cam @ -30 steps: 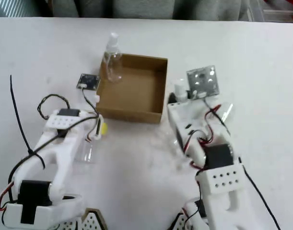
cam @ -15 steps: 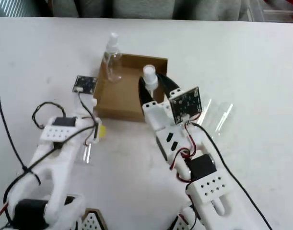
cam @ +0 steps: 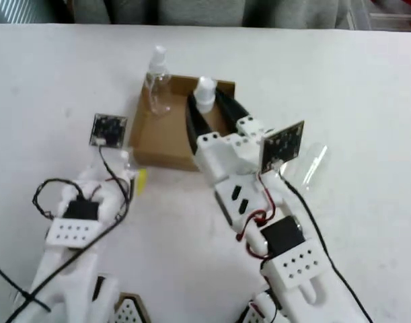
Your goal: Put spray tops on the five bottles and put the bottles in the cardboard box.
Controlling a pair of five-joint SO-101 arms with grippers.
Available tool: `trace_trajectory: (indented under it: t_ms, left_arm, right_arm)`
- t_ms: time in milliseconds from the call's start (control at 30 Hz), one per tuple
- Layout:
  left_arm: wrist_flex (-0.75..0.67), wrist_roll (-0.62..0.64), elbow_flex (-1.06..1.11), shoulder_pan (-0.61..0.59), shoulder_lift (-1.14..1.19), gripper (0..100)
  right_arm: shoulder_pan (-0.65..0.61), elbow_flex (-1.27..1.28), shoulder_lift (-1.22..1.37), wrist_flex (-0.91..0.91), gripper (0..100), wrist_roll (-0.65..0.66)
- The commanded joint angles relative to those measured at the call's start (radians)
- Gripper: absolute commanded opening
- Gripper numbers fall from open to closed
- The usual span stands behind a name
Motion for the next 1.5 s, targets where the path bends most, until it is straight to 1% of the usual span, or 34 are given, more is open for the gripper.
trace_trajectory:
  t_ms: [0,133,300,433,733,833,900,1033,1100,1167,1267,1333,1467]
  left_arm:
    - [-0.025,-0.006,0.020,-0.007,-0.122,2]
    - [-0.025,-0.005,0.078,-0.007,-0.249,2]
    - [-0.025,-0.005,0.166,-0.005,-0.432,2]
    - [-0.025,-0.005,0.233,-0.005,-0.588,2]
    - [-0.025,-0.002,0.361,0.002,-0.923,2]
    - [-0.025,0.000,0.400,0.050,-1.010,2]
    - [-0.025,0.000,0.411,0.077,-1.018,2]
    - [-0.028,0.000,0.411,0.081,-1.010,2]
    - [-0.072,0.000,0.414,0.074,-1.010,2]
    - [-0.110,0.032,0.430,0.074,-1.009,2]
    - [-0.124,0.094,0.430,0.073,-1.007,2]
    - [-0.124,0.098,0.430,0.073,-1.009,2]
    - [-0.124,0.098,0.430,0.073,-1.009,2]
  right_arm:
    - [-0.044,-0.061,-0.015,-0.028,5.9,-0.011]
    - [-0.044,-0.129,0.047,-0.068,5.9,-0.011]
    - [-0.048,-0.288,0.197,-0.067,5.8,-0.011]
    - [-0.051,-0.371,0.262,-0.067,5.8,-0.011]
    - [-0.194,-0.529,0.289,-0.067,5.8,-0.005]
    - [-0.237,-0.617,0.292,-0.067,5.8,-0.005]
    - [-0.259,-0.652,0.309,-0.062,5.8,-0.005]
    - [-0.262,-0.652,0.332,0.036,5.8,-0.005]
    - [-0.262,-0.654,0.349,0.053,5.8,-0.005]
    - [-0.262,-0.654,0.354,0.056,5.8,-0.003]
    - [-0.242,-0.654,0.364,0.058,5.8,-0.003]
    - [-0.229,-0.651,0.366,0.062,5.8,-0.003]
    - [-0.234,-0.660,0.380,0.157,5.8,-0.002]
